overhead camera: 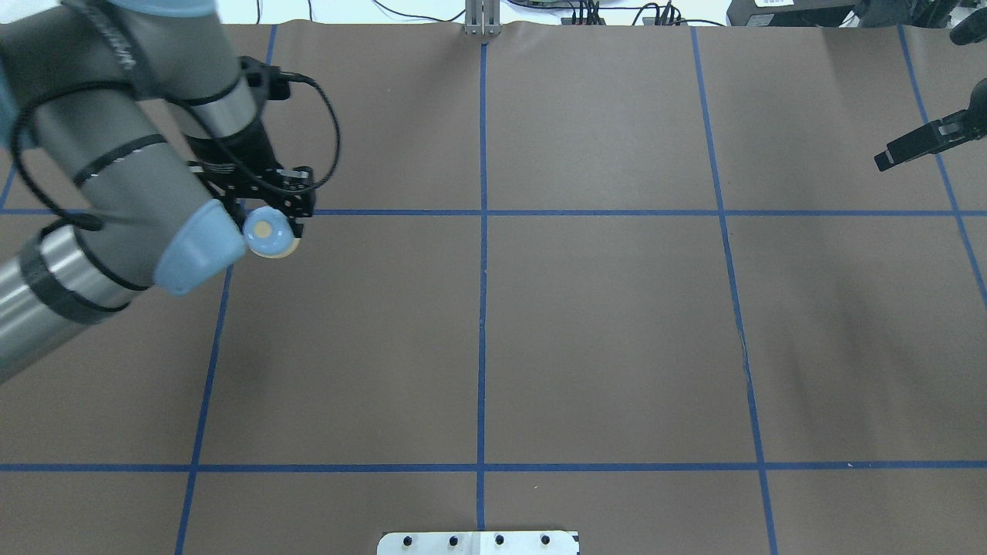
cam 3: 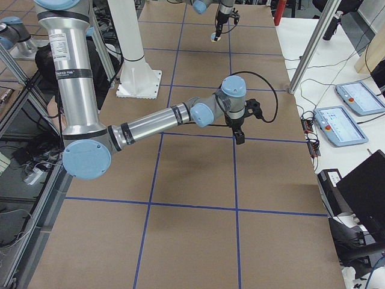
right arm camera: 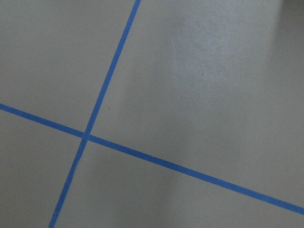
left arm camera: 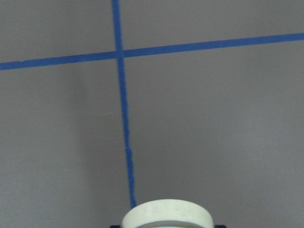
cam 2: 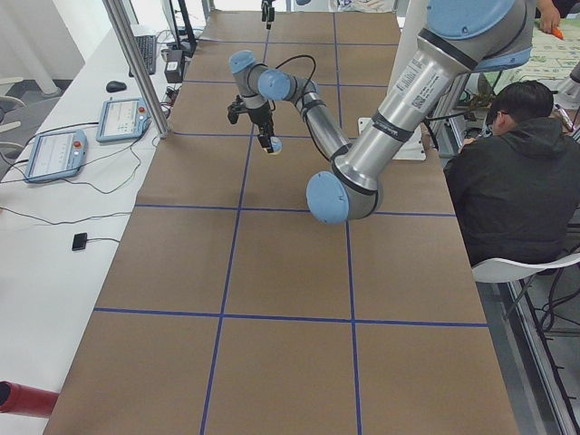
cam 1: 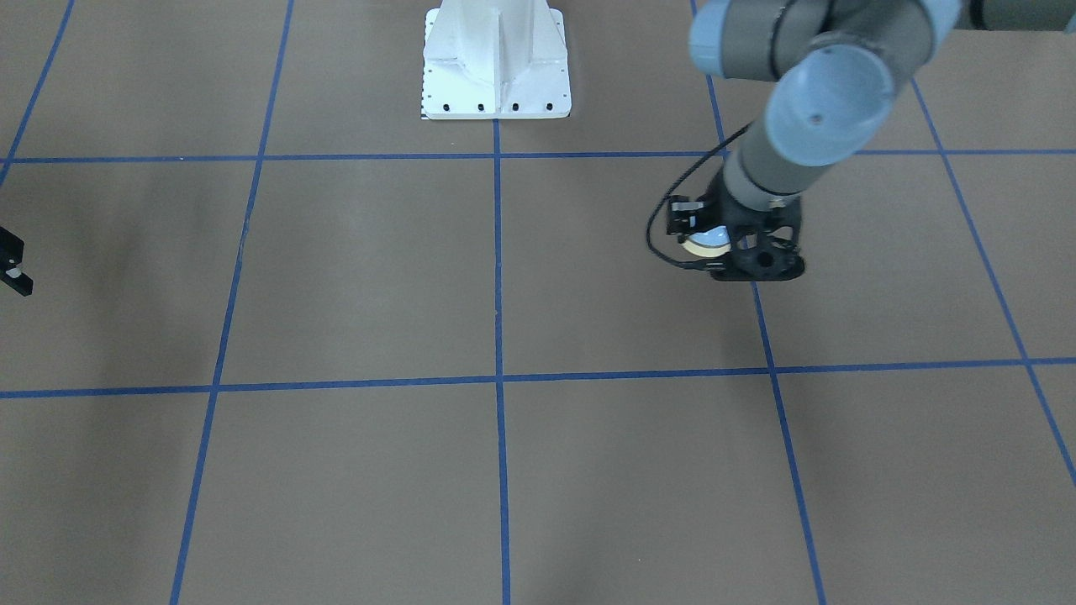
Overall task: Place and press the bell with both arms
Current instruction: 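Carry the bell with the left gripper to the table center and lower it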
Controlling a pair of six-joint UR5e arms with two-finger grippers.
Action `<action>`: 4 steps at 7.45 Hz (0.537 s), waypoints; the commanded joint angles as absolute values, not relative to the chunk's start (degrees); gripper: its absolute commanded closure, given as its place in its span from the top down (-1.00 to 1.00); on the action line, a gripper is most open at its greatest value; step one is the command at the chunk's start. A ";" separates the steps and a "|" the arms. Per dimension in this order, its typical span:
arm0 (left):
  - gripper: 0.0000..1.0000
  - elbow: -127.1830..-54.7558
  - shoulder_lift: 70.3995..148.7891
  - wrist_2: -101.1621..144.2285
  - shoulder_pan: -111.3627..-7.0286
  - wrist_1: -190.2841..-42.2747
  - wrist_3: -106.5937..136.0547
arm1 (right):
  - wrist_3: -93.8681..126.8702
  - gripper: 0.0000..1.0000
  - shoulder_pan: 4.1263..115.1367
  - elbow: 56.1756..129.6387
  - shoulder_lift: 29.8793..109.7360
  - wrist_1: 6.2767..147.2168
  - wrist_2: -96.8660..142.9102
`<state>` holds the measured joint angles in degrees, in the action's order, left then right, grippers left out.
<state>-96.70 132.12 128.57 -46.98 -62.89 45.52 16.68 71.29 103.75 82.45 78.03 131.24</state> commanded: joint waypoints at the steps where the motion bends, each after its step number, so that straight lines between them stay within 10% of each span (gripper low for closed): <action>1: -1.00 -78.48 145.25 126.12 -40.63 -72.17 58.30 | 16.70 1.00 70.31 103.62 82.09 77.87 131.22; 4: -1.00 -56.38 155.54 124.12 -37.02 -89.29 68.03 | 16.61 1.00 70.31 103.62 82.09 77.78 131.22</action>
